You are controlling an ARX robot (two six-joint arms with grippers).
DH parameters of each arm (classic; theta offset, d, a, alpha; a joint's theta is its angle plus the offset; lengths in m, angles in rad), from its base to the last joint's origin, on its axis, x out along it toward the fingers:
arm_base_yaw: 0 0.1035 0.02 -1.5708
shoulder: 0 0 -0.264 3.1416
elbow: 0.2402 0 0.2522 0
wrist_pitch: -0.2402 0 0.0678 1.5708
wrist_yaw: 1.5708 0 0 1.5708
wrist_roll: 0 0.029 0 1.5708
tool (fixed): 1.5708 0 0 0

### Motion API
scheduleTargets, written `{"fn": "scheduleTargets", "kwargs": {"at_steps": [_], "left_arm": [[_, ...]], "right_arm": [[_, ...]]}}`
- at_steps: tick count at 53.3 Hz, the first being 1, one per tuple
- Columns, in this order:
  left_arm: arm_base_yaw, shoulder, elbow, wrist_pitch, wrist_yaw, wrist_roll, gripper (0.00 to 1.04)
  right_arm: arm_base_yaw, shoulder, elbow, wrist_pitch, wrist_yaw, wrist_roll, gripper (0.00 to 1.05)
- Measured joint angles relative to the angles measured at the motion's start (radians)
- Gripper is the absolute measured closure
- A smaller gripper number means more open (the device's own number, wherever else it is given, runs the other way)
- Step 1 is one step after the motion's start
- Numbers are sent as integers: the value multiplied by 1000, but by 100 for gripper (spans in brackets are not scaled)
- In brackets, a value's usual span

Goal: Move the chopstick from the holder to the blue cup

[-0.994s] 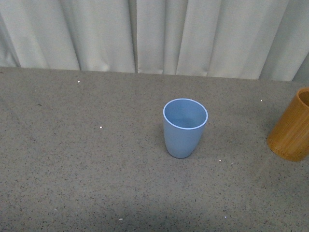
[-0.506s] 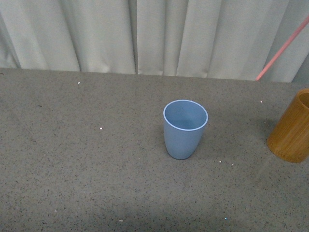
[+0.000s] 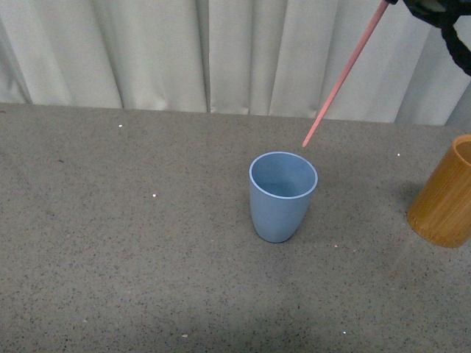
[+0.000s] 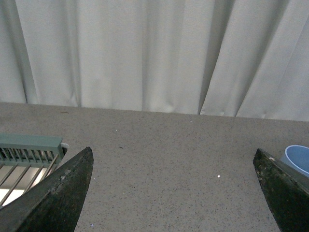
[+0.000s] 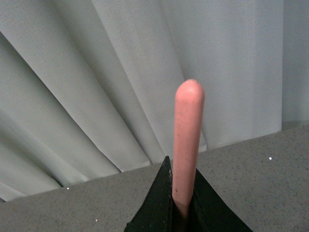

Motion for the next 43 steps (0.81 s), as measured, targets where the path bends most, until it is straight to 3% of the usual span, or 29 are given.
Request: {"fn": "scheduleTargets", "kwargs": {"at_steps": [43], "left_arm": [[0,0,0,0,0,0,7]], "right_arm": [[19,110,0,35,21,20,102]]}}
